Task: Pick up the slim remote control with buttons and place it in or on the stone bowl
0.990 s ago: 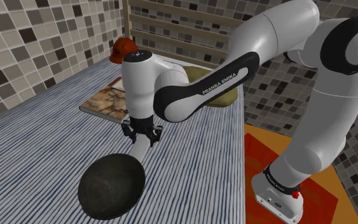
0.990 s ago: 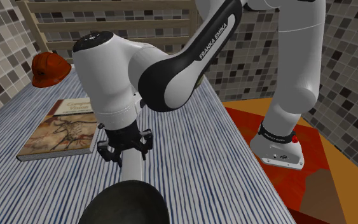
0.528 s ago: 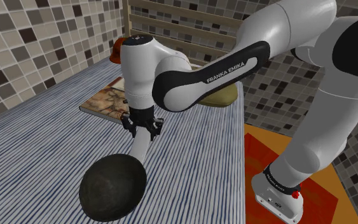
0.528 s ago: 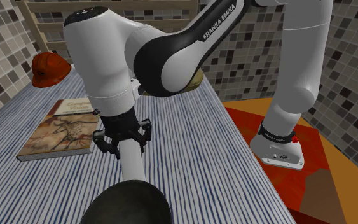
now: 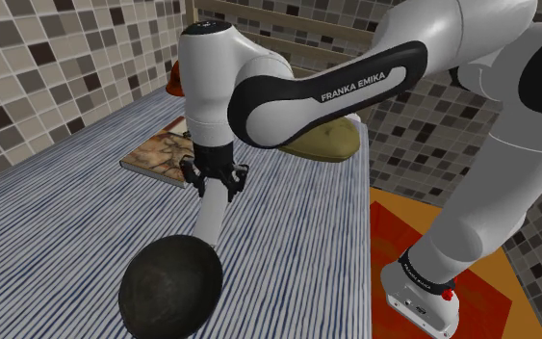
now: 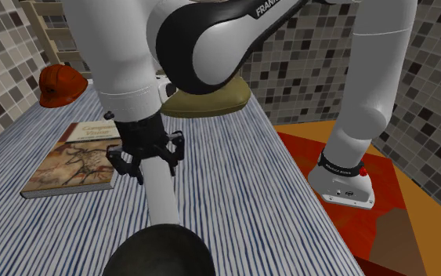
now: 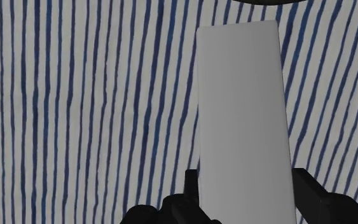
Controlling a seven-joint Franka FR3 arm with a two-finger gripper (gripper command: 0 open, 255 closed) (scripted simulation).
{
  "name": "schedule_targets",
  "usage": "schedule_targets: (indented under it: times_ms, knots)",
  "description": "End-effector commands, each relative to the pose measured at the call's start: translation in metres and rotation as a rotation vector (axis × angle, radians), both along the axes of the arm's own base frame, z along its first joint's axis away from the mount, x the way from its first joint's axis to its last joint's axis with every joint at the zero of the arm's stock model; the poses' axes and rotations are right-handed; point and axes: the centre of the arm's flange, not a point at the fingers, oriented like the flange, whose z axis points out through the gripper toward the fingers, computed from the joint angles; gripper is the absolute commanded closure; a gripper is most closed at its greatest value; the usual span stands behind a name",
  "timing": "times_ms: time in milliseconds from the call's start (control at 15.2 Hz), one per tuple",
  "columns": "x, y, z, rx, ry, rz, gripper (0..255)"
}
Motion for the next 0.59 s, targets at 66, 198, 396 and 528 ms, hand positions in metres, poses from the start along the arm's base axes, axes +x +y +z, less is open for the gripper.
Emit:
schedule_targets:
  times_ms: [66,198,396,528]
  knots:
    - [-0.001,0.000,0.016,0.000,0.000,0.000,255]
    - [-0.001,0.000,0.026,0.000,0.000,0.000,255]
    - [-0.001,0.000,0.042,0.000,0.000,0.000,255]
    - [-0.001,0.000,0.053,0.000,0.000,0.000,255]
